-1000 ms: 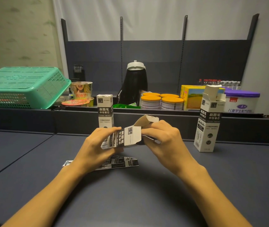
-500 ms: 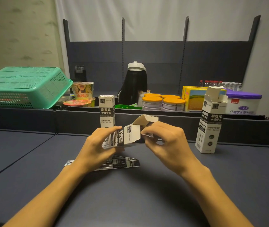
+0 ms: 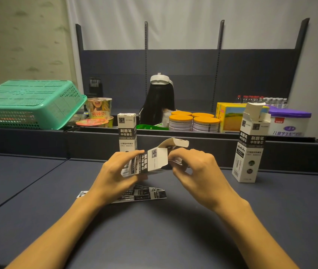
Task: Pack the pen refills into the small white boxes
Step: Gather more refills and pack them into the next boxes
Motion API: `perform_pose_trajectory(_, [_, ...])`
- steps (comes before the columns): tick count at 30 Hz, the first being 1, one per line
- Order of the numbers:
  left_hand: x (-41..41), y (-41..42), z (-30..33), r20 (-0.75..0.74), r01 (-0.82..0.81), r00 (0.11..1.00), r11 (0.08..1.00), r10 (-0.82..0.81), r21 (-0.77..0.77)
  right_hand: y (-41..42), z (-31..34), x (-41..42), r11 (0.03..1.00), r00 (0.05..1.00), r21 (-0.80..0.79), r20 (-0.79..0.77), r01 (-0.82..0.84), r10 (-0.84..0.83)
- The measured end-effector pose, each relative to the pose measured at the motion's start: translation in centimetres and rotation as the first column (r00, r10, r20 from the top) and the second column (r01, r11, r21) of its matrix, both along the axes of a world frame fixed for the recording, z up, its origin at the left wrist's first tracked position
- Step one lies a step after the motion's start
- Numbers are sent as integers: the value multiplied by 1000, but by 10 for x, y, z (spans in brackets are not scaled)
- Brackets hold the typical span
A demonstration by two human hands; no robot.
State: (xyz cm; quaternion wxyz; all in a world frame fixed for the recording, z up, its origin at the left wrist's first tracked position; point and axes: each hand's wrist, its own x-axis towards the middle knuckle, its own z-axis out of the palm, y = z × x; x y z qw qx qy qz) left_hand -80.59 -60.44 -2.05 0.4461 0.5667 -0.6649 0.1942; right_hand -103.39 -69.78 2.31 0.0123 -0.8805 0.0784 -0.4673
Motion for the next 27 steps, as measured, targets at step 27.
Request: perform_pose_trajectory(27, [-3, 1, -1, 124, 35, 992, 999, -40, 42, 4, -7, 2, 945, 910, 322, -407, 64, 76])
